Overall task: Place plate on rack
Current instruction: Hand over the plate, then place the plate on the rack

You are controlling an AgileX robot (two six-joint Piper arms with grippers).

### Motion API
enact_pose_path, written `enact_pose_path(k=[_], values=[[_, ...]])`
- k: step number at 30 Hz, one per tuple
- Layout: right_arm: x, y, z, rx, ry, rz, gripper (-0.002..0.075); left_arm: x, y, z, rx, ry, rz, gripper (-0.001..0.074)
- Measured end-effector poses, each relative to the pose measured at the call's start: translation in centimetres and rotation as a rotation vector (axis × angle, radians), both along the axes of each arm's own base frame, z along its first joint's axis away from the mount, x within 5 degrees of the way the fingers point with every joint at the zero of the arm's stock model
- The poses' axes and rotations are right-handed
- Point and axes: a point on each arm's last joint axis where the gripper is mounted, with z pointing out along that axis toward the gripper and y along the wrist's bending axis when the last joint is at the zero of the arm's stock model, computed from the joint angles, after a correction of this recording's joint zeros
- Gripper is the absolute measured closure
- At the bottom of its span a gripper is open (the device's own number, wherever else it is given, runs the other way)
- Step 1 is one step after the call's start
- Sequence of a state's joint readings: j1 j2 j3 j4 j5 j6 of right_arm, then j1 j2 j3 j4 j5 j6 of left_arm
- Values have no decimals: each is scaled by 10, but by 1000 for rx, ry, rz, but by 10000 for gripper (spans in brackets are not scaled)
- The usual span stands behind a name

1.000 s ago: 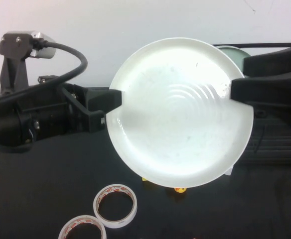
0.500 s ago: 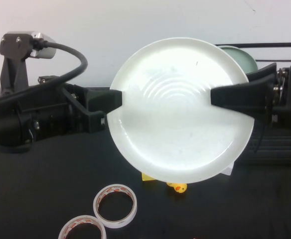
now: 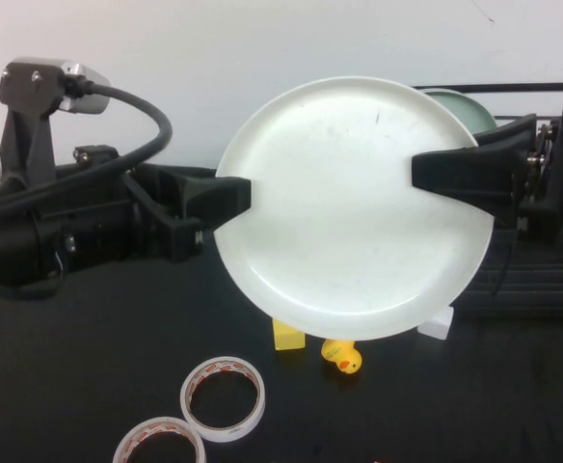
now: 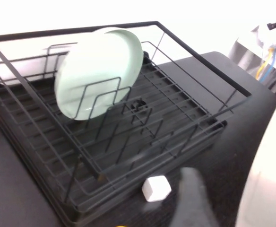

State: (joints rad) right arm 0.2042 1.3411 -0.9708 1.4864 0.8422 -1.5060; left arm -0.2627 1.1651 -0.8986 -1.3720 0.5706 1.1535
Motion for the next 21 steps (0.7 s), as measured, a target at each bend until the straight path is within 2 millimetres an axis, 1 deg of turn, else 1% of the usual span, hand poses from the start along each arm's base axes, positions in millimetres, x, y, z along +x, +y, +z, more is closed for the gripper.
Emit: enact_pose_path(k=[2, 4, 8, 11, 12, 14, 15, 19, 20, 21], values=[[1, 0, 0, -13, -24, -4, 606, -1, 1, 2, 3, -13, 13, 318], [2, -1, 0, -25, -45, -10, 606, -3, 4, 6, 18, -40, 32, 297], [4, -2, 2, -67, -102, -8, 606, -11, 11, 15, 68, -121, 80, 283], [5, -2, 10, -134, -174, 15, 606, -20, 18, 25, 88, -176, 120, 304], [6, -2, 14, -164, -204, 25, 606, -24, 20, 29, 86, -191, 135, 319], [8, -3, 22, -211, -256, 32, 607, -32, 26, 36, 83, -213, 177, 378], [9, -4, 27, -235, -286, 29, 607, -35, 28, 38, 87, -217, 195, 421], [16, -8, 48, -313, -403, -25, 607, -48, 37, 43, 132, -225, 245, 636], [19, -9, 53, -337, -436, -37, 607, -51, 39, 42, 147, -217, 260, 671], [21, -9, 58, -359, -468, -40, 607, -52, 41, 40, 156, -207, 273, 689]])
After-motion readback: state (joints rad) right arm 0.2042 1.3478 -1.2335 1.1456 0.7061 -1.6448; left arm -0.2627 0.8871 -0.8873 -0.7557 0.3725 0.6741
